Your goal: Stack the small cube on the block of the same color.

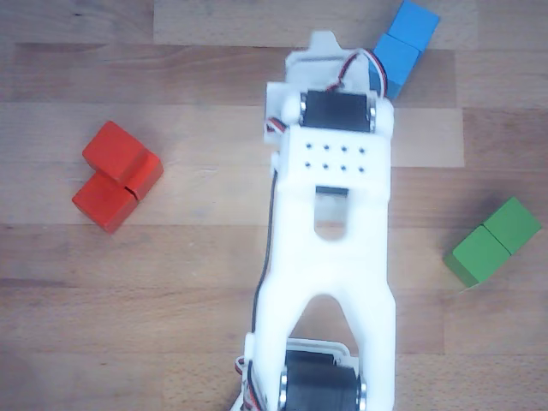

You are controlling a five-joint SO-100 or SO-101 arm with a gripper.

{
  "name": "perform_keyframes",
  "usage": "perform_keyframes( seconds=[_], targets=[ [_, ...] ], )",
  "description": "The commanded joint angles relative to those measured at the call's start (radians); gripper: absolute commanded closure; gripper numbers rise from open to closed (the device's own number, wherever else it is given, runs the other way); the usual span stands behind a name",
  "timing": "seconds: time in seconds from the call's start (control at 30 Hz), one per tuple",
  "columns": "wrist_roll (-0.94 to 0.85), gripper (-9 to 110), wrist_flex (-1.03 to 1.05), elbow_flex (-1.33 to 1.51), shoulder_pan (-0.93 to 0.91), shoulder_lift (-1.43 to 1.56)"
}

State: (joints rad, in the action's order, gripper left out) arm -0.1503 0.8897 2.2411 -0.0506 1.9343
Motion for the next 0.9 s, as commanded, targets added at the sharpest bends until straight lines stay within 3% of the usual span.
perform_keyframes(
  seconds=[0.0,0.33,0.57,0.87],
  targets=[
    [0.009,77,-0.130,0.170,-0.028,0.233],
    [0.000,98,-0.192,0.489,-0.029,0.621],
    [0.006,99,-0.179,0.649,-0.044,0.856],
    [0.011,102,0.071,0.795,-0.054,1.258]
  ],
)
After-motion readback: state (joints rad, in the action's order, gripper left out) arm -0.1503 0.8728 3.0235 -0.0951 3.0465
